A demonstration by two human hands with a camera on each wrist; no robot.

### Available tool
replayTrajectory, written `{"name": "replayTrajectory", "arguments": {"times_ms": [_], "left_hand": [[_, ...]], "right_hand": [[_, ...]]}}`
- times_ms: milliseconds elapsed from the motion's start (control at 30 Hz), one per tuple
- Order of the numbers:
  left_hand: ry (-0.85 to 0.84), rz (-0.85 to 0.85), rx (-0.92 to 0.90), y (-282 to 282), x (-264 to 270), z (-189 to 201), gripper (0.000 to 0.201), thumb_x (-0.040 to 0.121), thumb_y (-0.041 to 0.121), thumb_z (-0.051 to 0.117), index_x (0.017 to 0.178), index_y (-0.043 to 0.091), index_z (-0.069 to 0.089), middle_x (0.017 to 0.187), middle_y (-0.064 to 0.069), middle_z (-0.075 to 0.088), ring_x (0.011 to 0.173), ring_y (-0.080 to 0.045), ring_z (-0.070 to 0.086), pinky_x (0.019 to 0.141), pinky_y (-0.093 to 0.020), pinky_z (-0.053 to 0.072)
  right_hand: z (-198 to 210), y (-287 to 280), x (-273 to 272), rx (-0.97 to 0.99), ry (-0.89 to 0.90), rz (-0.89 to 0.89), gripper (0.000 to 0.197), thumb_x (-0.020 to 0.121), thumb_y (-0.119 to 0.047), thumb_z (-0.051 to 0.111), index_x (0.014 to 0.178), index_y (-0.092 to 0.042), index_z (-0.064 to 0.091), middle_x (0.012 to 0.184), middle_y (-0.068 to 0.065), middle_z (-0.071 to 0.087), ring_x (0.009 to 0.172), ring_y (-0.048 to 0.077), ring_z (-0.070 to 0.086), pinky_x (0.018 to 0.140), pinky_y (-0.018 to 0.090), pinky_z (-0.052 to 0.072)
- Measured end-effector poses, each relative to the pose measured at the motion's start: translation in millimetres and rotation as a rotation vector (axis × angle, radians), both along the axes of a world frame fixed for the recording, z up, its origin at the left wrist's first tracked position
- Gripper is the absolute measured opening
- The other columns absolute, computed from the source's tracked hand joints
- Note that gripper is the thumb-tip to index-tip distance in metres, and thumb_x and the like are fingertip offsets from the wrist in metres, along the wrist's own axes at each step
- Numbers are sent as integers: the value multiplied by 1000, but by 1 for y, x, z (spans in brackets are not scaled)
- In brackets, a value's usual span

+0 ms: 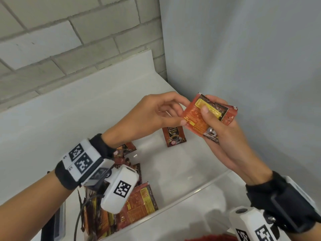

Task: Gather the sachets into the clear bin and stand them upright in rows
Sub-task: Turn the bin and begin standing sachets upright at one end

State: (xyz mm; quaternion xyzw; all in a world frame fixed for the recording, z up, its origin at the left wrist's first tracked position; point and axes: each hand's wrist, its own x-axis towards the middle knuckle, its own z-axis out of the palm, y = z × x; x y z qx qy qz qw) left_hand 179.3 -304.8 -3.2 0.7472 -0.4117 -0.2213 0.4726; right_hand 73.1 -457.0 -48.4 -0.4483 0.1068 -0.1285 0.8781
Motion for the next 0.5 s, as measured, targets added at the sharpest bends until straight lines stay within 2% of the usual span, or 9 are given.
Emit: {"name": "replayTrajectory", "arguments": {"times_ms": [67,133,200,267,367,467,500], "left_hand": [[-171,0,-93,3,0,2,28,83,5,71,110,10,68,88,-9,66,82,-16,63,80,-43,54],[-378,-32,-186,6,1,2,29,85,2,69,113,8,68,89,-7,63,79,-18,60,74,-39,53],[-504,-50,-244,9,1,0,29,86,-2,68,114,5,67,89,-11,61,76,-22,59,70,-37,50],[-601,-68,-250,12,2,-3,28,86,-5,67,112,6,68,89,-13,59,77,-23,58,69,-35,49],[-676,-165,-203,17,5,-8,22,88,-2,64,108,3,71,94,-15,58,84,-24,57,72,-33,48],[-692,-197,-163,19,7,-9,19,89,3,62,105,4,73,97,-15,57,88,-25,57,77,-34,49],[-694,-197,-150,19,7,-9,19,89,3,62,104,4,73,98,-14,57,88,-26,57,77,-35,49]], "right_hand": [[1,1,0,2,2,19,71,72,-36,66,134,-9,45,113,9,69,103,23,68,90,38,55],[2,1,1,-4,19,50,84,66,-50,68,134,-7,45,111,9,70,101,20,69,88,36,56],[-1,0,2,13,21,93,91,55,-63,74,126,-12,50,101,8,71,92,18,69,85,37,57],[-2,-1,3,38,26,134,94,48,-71,73,121,-16,52,91,7,70,85,19,69,83,38,58],[0,-2,1,64,22,170,75,60,-61,60,118,-14,54,98,5,73,88,19,71,79,35,58],[2,-2,-1,41,35,162,40,77,-33,61,113,-16,60,103,6,72,90,18,71,76,30,58],[2,-2,-1,28,42,152,35,80,-24,61,114,-17,60,104,7,72,90,18,70,73,28,58]]}}
